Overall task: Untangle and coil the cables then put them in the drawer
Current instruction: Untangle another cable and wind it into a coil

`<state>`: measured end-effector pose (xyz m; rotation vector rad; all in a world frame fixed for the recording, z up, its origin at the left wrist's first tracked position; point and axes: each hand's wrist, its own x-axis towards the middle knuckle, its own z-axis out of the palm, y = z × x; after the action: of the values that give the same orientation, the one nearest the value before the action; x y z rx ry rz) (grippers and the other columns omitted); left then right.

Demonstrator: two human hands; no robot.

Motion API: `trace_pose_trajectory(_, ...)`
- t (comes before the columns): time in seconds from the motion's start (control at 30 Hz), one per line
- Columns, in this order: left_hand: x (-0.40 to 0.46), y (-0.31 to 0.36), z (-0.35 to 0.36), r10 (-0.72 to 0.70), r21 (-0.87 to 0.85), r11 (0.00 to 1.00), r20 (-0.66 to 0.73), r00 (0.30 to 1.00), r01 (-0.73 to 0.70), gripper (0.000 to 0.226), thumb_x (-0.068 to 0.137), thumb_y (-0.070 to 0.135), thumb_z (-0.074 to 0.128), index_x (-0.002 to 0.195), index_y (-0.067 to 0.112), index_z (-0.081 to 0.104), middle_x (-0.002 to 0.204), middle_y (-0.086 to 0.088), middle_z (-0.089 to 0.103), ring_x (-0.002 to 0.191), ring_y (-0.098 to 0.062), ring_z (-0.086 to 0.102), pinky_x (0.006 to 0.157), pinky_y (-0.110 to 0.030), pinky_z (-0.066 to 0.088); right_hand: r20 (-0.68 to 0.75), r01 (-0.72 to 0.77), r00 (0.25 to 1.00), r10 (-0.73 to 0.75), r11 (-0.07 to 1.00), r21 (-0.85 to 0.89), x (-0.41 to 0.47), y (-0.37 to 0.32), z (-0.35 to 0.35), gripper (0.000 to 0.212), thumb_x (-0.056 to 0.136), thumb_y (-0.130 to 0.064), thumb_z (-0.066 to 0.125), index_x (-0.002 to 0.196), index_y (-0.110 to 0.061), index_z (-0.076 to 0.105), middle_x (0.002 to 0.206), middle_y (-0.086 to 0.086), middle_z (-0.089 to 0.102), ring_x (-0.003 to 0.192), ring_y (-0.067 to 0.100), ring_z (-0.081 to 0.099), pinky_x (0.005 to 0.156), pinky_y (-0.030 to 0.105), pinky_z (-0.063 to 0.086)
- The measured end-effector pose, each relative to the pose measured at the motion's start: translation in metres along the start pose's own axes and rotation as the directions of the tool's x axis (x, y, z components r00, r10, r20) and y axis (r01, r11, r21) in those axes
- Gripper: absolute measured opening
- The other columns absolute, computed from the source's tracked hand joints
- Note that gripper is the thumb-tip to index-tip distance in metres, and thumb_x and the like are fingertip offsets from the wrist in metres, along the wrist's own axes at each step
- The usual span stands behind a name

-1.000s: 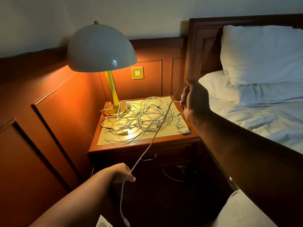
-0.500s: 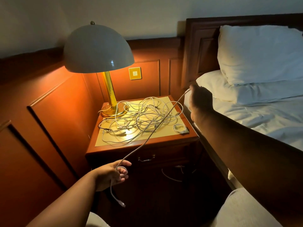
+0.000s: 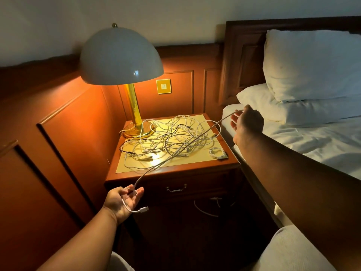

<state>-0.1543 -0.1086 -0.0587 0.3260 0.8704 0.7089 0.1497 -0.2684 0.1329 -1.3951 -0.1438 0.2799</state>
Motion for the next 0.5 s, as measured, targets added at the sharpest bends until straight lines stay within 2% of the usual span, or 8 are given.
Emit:
trace_pose_trajectory(0.07,0.005,-0.002,0.001,-0.002,0.101,0.995,-0.103,0.995,0.013,0.027,0.096,0.0,0.025,0.111,-0.002,0.048,0.124,-0.034,0.049,0.116,-0.044,0.057,0.095,-0.043,0.051,0.015,-0.011,1.0,0.01,0.998,0.069,0.001,0.001,0.0,0.03,0.104,-0.023,0.046,0.13,-0.008,0.051,0.124,0.006,0.06,0.085,0.009,0.058,0.075,0.011,0.046)
trace_pose_trajectory(0.2,0.01,-0.007,0.007,-0.058,0.406,0.901,-0.236,0.97,0.153,0.022,0.101,0.008,0.038,0.118,0.003,0.051,0.115,-0.025,0.057,0.125,-0.044,0.053,0.098,-0.049,0.046,0.037,-0.073,0.997,0.068,0.986,0.151,-0.002,-0.001,0.004,0.026,0.103,-0.041,0.04,0.102,-0.019,0.054,0.091,-0.002,0.063,0.089,0.022,0.065,0.091,0.038,0.056)
trace_pose_trajectory(0.23,0.006,-0.009,0.009,-0.024,0.58,0.797,-0.246,0.969,0.168,0.022,0.1,0.014,0.047,0.121,0.007,0.053,0.114,-0.021,0.058,0.123,-0.041,0.054,0.097,-0.049,0.047,0.066,-0.073,0.996,0.064,0.987,0.14,-0.004,-0.002,0.007,0.029,0.103,-0.042,0.04,0.1,-0.018,0.056,0.092,0.001,0.065,0.088,0.022,0.066,0.091,0.039,0.057)
trace_pose_trajectory(0.3,0.001,-0.011,0.014,0.067,0.914,0.387,-0.157,0.985,0.119,0.025,0.094,0.023,0.065,0.116,0.016,0.056,0.112,-0.007,0.058,0.111,-0.027,0.056,0.086,-0.039,0.047,0.124,-0.047,0.992,0.035,0.995,0.089,-0.012,-0.003,0.013,0.034,0.101,-0.044,0.041,0.103,-0.016,0.061,0.1,0.006,0.07,0.091,0.023,0.068,0.088,0.039,0.057)
trace_pose_trajectory(0.33,0.0,-0.012,0.018,0.088,0.978,0.2,-0.071,0.994,0.052,0.029,0.089,0.025,0.071,0.114,0.018,0.058,0.106,-0.003,0.058,0.101,-0.018,0.055,0.075,-0.031,0.044,0.17,-0.035,0.985,0.027,0.998,0.045,-0.018,-0.003,0.016,0.033,0.101,-0.042,0.042,0.103,-0.015,0.061,0.098,0.006,0.071,0.091,0.023,0.069,0.087,0.038,0.056)
trace_pose_trajectory(0.37,-0.002,-0.013,0.025,0.077,0.997,0.083,0.001,0.997,-0.007,0.033,0.085,0.025,0.076,0.113,0.018,0.06,0.103,0.0,0.058,0.093,-0.012,0.053,0.068,-0.027,0.04,0.221,-0.021,0.975,0.016,1.0,0.02,-0.024,-0.003,0.02,0.03,0.101,-0.039,0.044,0.1,-0.014,0.061,0.094,0.006,0.071,0.09,0.023,0.069,0.085,0.037,0.055)
trace_pose_trajectory(0.43,-0.003,-0.017,0.041,0.09,0.996,-0.023,0.092,0.992,-0.09,0.035,0.081,0.027,0.079,0.111,0.018,0.064,0.104,-0.001,0.061,0.09,-0.01,0.055,0.065,-0.023,0.041,0.311,-0.021,0.95,0.017,1.0,0.01,-0.034,-0.001,0.027,0.025,0.102,-0.033,0.045,0.09,-0.015,0.058,0.089,0.005,0.069,0.091,0.024,0.068,0.085,0.038,0.055)
trace_pose_trajectory(0.5,-0.007,-0.022,0.06,0.144,0.977,-0.035,0.212,0.967,-0.209,0.028,0.086,0.025,0.075,0.11,0.016,0.065,0.108,-0.002,0.062,0.093,-0.011,0.058,0.068,-0.021,0.044,0.391,-0.022,0.92,0.024,1.0,-0.008,-0.042,0.002,0.033,0.024,0.103,-0.031,0.045,0.089,-0.015,0.056,0.094,0.009,0.069,0.094,0.026,0.068,0.089,0.041,0.056)
